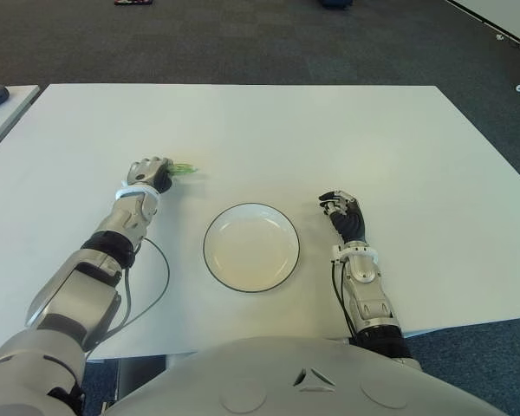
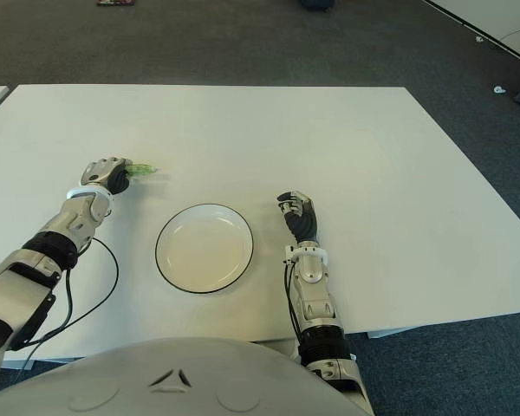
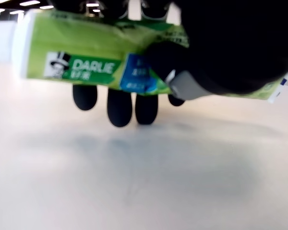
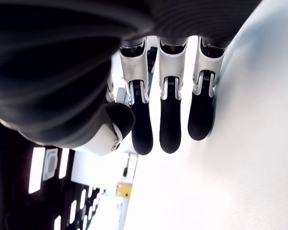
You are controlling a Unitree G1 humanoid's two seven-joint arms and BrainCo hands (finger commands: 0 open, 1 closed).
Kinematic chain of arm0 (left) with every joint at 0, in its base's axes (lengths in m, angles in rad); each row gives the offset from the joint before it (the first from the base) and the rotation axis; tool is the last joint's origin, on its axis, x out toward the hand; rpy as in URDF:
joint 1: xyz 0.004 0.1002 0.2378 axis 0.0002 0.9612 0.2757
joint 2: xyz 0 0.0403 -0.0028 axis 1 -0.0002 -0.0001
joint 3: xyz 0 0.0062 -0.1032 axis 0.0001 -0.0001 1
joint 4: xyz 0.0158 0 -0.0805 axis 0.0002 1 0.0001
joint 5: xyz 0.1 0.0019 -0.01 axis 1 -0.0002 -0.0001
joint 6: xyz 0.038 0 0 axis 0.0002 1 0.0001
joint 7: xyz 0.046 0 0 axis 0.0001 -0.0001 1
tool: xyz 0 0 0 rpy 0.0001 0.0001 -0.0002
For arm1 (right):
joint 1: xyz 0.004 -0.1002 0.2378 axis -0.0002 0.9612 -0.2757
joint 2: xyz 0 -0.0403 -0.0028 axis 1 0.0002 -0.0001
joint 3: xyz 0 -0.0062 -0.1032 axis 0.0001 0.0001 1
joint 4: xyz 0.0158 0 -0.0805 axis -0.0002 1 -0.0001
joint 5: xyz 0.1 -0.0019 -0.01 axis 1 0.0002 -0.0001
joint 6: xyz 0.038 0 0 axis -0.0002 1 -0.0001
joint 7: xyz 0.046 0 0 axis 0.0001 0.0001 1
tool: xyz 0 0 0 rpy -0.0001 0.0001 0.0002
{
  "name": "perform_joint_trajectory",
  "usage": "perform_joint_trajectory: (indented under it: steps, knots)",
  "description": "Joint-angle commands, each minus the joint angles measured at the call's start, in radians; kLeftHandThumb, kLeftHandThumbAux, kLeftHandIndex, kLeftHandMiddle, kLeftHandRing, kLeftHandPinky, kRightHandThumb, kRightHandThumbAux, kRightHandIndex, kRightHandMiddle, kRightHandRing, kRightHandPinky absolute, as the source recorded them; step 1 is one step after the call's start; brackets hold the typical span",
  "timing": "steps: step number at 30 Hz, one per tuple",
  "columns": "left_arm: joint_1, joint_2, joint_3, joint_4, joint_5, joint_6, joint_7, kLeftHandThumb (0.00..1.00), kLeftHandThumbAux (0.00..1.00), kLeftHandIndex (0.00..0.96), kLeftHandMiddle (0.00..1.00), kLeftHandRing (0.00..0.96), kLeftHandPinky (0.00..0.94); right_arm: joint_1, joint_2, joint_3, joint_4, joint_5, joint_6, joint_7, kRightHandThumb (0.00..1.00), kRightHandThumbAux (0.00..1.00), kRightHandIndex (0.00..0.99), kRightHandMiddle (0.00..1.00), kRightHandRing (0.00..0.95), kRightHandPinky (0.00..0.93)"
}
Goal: Put the toothpaste on the table into the plate.
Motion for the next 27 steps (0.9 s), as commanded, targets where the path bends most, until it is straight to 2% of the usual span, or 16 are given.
perform_joint_trajectory:
  steps: [1,15,18,22,27]
  knots:
    - [0.037,-0.024,-0.005,0.027,-0.012,-0.002,-0.019,0.843,0.669,0.42,0.59,0.768,0.758,0.0,0.002,-0.001,0.006,0.007,0.009,0.004,0.711,0.73,0.42,0.424,0.408,0.424]
    - [0.051,-0.01,0.033,-0.016,-0.037,-0.071,0.044,0.841,0.672,0.418,0.583,0.77,0.736,-0.005,0.002,-0.004,0.022,0.011,-0.011,0.008,0.712,0.731,0.419,0.422,0.406,0.416]
    - [0.048,0.004,0.048,-0.036,-0.05,-0.11,0.052,0.84,0.673,0.416,0.581,0.767,0.728,-0.006,0.003,-0.004,0.024,0.012,-0.011,0.008,0.712,0.731,0.419,0.42,0.403,0.411]
    - [0.088,0.044,0.089,-0.17,-0.088,-0.154,0.023,0.84,0.674,0.415,0.577,0.76,0.719,-0.007,0.004,-0.004,0.024,0.01,-0.006,0.007,0.711,0.732,0.419,0.418,0.399,0.409]
    - [0.205,0.078,0.156,-0.467,-0.143,-0.155,-0.051,0.839,0.674,0.414,0.575,0.756,0.72,-0.01,0.004,-0.003,0.024,0.007,-0.003,0.004,0.711,0.732,0.419,0.418,0.4,0.414]
